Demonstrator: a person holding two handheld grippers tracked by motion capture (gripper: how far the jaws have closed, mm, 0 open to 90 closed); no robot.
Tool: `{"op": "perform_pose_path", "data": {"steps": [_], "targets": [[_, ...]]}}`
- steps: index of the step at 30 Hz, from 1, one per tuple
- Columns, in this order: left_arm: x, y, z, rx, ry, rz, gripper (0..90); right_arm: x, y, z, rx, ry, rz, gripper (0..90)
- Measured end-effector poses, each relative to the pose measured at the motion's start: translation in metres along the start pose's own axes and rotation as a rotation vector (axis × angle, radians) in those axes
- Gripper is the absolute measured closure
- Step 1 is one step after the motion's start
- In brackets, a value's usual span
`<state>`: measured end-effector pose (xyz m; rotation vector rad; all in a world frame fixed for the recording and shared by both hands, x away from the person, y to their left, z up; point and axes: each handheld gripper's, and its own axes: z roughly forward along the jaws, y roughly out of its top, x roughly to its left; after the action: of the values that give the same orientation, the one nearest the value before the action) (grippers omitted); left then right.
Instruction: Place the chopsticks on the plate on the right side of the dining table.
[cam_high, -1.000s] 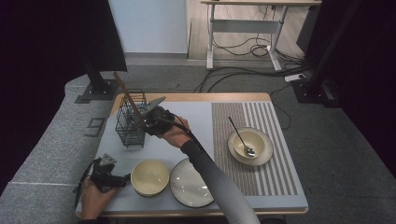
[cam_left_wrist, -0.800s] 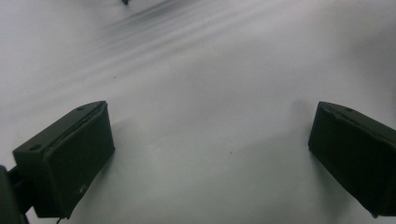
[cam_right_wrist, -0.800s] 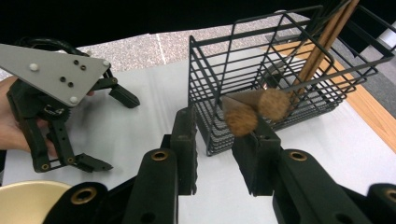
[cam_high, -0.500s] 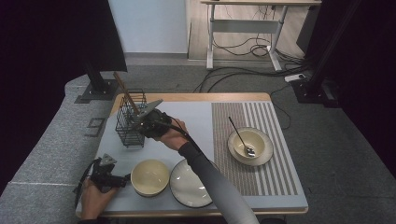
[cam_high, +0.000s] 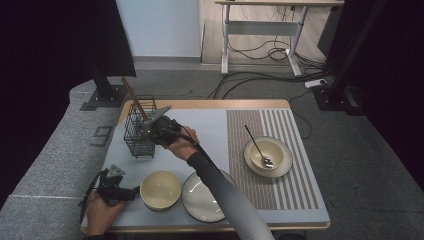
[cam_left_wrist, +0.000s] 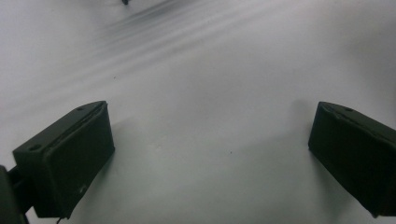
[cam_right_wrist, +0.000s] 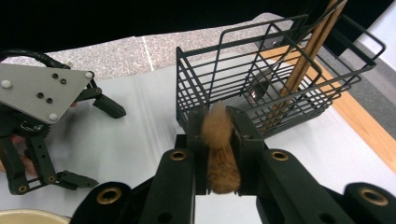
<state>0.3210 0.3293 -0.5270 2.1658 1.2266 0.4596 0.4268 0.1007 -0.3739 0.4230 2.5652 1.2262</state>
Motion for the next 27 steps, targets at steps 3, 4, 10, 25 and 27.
{"op": "perform_pose_path", "data": {"steps": [3,4,10,25,27], "targets": [[0.000,0.000,0.000,0.000,0.000,0.000,0.0,0.000,0.001,-0.003,-0.002,-0.010,-0.006,82.1],[0.000,0.000,0.000,0.000,0.000,0.000,0.0,0.000,0.001,-0.004,-0.003,-0.013,-0.010,82.6],[0.000,0.000,0.000,0.000,0.000,0.001,0.0,0.000,0.002,-0.013,-0.013,-0.021,-0.015,83.2],[0.000,0.000,0.000,0.000,0.000,0.000,0.0,-0.002,0.001,-0.016,0.019,-0.007,-0.011,82.1],[0.000,0.000,0.000,0.000,0.000,0.000,0.0,-0.002,0.001,-0.016,0.021,-0.006,-0.009,81.9]]}}
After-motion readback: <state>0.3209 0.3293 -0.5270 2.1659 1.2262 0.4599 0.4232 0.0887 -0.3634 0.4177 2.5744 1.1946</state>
